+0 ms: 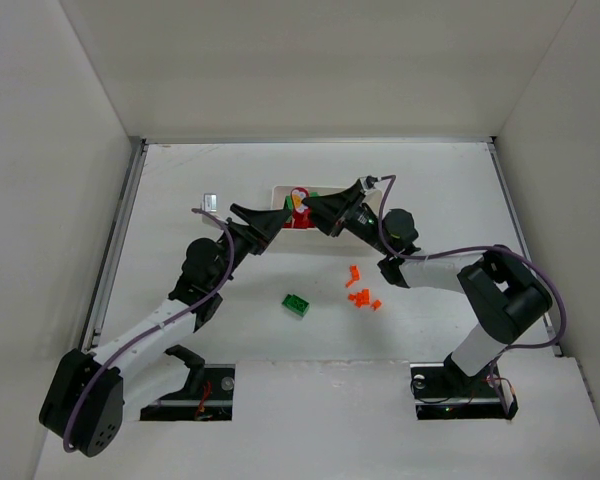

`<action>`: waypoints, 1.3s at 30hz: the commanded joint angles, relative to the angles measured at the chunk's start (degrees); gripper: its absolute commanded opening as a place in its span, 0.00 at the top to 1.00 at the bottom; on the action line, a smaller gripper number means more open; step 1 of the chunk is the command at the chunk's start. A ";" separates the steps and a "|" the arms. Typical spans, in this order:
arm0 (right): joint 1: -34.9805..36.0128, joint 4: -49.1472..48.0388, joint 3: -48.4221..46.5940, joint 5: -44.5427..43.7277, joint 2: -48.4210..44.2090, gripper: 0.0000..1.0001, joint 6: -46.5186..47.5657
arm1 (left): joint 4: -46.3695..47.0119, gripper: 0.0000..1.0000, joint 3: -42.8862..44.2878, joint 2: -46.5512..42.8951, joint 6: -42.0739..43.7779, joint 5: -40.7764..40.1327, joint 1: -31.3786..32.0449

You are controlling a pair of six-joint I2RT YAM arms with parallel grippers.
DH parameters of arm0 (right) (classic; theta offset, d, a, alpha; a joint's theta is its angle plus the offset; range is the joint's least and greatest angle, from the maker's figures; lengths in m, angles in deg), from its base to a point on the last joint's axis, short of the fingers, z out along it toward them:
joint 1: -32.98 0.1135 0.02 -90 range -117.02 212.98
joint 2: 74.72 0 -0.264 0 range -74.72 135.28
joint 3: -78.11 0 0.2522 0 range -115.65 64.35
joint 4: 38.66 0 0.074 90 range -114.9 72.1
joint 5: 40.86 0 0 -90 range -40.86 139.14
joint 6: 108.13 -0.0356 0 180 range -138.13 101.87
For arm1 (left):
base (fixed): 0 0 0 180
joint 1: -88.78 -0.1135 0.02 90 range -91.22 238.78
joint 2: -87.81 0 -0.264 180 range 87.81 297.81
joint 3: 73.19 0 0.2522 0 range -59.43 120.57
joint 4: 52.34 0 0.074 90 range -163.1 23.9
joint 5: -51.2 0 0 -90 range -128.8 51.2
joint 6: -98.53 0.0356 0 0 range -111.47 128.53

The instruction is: Sort the legos into containers by color

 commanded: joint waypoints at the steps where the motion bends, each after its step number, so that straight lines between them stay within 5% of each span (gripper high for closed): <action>1: 0.22 -6.02 -0.12 1.15 0.49 0.72 -0.47 | 5.86 0.22 1.89 -0.75 -0.51 0.82 0.58; 25: 0.13 -7.34 1.63 0.98 2.07 0.72 -0.47 | 8.32 0.25 3.47 3.12 0.45 1.26 0.76; 39: 0.13 -8.48 3.13 0.71 2.60 0.73 -0.38 | 8.32 0.43 3.74 3.56 0.72 1.08 0.93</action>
